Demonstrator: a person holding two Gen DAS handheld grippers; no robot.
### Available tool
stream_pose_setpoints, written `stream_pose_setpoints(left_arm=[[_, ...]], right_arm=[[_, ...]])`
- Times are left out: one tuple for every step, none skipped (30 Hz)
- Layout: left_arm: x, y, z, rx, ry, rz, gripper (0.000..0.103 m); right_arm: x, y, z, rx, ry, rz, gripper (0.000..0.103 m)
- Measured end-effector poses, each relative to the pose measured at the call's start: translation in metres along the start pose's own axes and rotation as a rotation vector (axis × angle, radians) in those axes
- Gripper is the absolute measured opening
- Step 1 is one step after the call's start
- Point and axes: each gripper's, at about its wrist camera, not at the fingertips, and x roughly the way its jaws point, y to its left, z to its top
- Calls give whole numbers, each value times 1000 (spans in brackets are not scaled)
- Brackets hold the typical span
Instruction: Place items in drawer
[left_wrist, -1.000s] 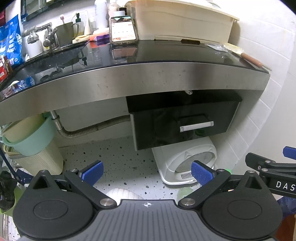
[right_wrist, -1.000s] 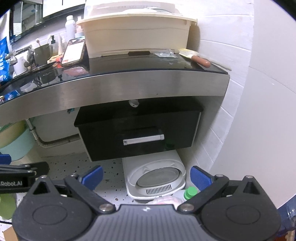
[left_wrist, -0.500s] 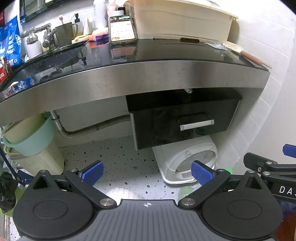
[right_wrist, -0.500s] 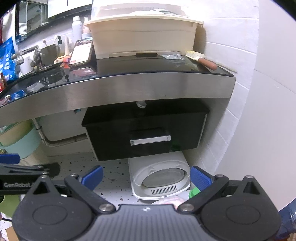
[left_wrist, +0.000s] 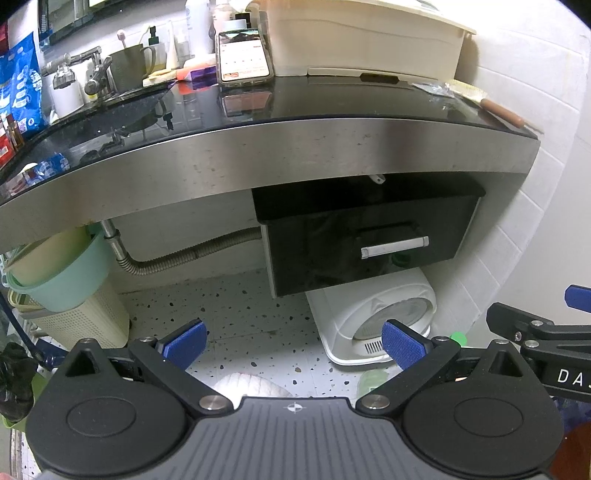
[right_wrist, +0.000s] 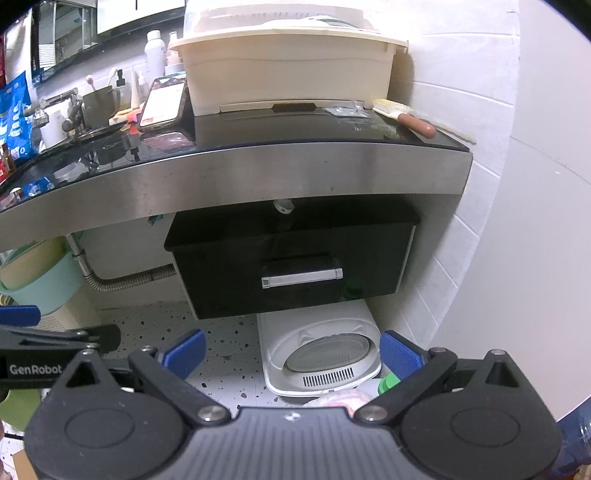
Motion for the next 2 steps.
stream_pose_setpoints(left_arm=[[0,0,0,0,0,0,102],[0,0,0,0,0,1,102]], right_arm=[[0,0,0,0,2,0,101],[1,0,0,0,3,1,101]])
